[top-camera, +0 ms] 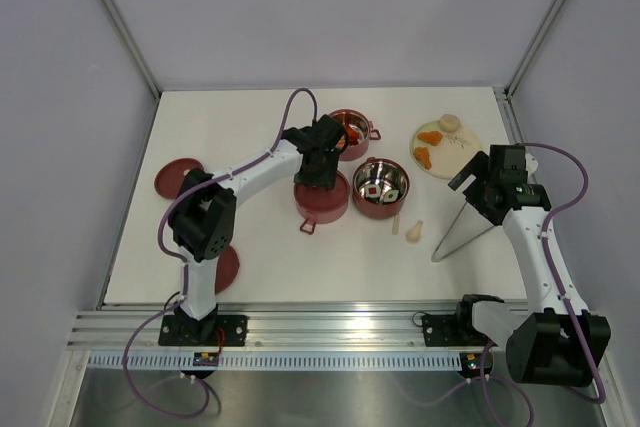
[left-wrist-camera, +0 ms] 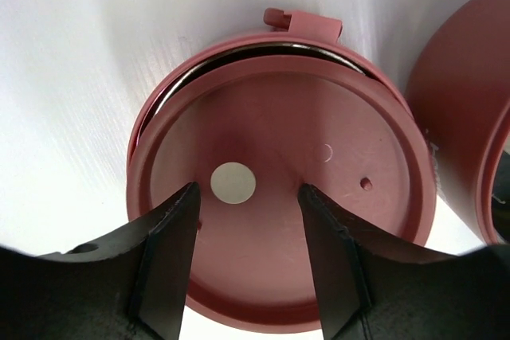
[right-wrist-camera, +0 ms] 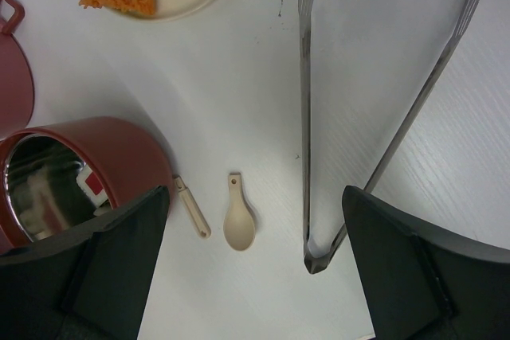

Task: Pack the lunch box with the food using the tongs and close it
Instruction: Close the box lid on the packing box.

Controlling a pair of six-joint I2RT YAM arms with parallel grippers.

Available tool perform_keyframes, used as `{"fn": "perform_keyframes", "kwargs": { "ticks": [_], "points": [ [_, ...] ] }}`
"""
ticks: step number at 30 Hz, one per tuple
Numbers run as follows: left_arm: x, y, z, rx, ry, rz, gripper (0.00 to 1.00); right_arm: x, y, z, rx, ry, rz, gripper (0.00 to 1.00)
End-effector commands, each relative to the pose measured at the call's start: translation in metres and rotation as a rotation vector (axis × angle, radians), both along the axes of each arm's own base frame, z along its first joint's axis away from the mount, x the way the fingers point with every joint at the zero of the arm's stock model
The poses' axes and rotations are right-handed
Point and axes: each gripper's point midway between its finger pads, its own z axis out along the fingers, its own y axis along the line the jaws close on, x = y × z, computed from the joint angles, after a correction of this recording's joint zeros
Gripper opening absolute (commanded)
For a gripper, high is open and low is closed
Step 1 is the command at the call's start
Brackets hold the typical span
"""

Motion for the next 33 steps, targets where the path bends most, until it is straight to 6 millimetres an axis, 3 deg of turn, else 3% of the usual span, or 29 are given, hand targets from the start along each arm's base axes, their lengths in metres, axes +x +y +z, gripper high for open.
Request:
{"fn": "perform_keyframes", "kwargs": {
  "ticks": [1, 6, 13, 17, 22, 27, 33],
  "points": [
    [0.015, -0.006, 0.004, -0.014, -0.041, 0.023, 0.55, 0.0, -0.001, 0.005, -0.006, -0.015, 0.005, 0.98],
    [0.015, -0.005, 0.005, -0.033, -0.034, 0.026, 0.47, -0.001, -0.001, 0.004, -0.007, -0.01, 0.008, 0.98],
    [0.017, 0.0, 0.012, -0.025, -0.067, 0.034, 0.27, 0.001, 0.0, 0.004, -0.003, -0.012, 0.01, 0.98],
    [0.024, 0.001, 0.02, -0.04, -0.125, 0.036, 0.26, 0.001, 0.0, 0.003, -0.005, -0.01, 0.012, 0.98],
    [0.022, 0.006, 0.002, -0.024, -0.132, 0.035, 0.25, -0.001, -0.001, 0.001, -0.006, -0.004, 0.009, 0.98],
    [0.026, 0.007, 0.001, -0.041, -0.177, 0.045, 0.25, -0.001, -0.001, -0.002, -0.007, -0.002, 0.01, 0.98],
    [0.024, 0.012, 0.013, -0.065, -0.245, 0.051, 0.23, -0.002, 0.0, -0.004, -0.004, 0.004, 0.012, 0.98]
  ]
}}
